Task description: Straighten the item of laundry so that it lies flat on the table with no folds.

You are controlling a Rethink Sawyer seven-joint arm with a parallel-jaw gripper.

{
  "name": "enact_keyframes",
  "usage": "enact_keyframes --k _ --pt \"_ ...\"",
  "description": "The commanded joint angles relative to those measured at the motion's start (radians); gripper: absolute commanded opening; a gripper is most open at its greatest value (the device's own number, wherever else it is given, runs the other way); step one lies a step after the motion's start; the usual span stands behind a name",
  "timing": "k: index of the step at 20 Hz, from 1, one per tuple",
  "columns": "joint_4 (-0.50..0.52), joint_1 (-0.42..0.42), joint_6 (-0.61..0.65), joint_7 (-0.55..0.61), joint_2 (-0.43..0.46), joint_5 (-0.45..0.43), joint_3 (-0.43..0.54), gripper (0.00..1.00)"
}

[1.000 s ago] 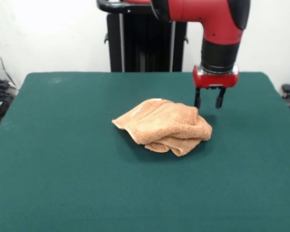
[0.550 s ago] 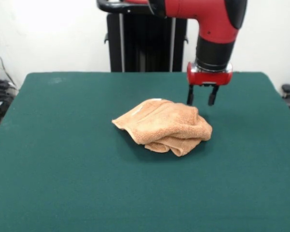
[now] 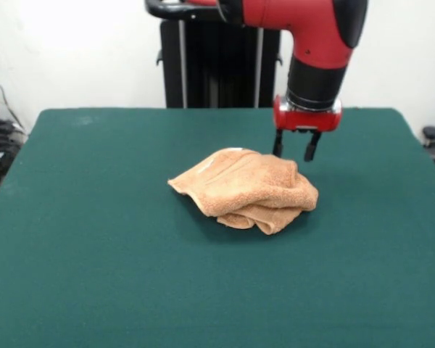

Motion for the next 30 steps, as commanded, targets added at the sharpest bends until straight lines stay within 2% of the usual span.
enact_keyframes --k 1,10,16,22,30 --pt "0.006 0.008 0.198 0.113 -0.030 0.020 0.085 1.00" --pt "0.052 0.013 0.252 0.114 -0.118 0.015 0.088 1.00" --pt "0.068 0.011 0.257 0.113 -0.142 0.009 0.090 1.00" --pt "0.028 0.001 0.230 0.111 -0.108 0.005 0.095 1.00" --pt "-0.059 -0.015 0.281 0.075 -0.061 -0.004 0.103 1.00"
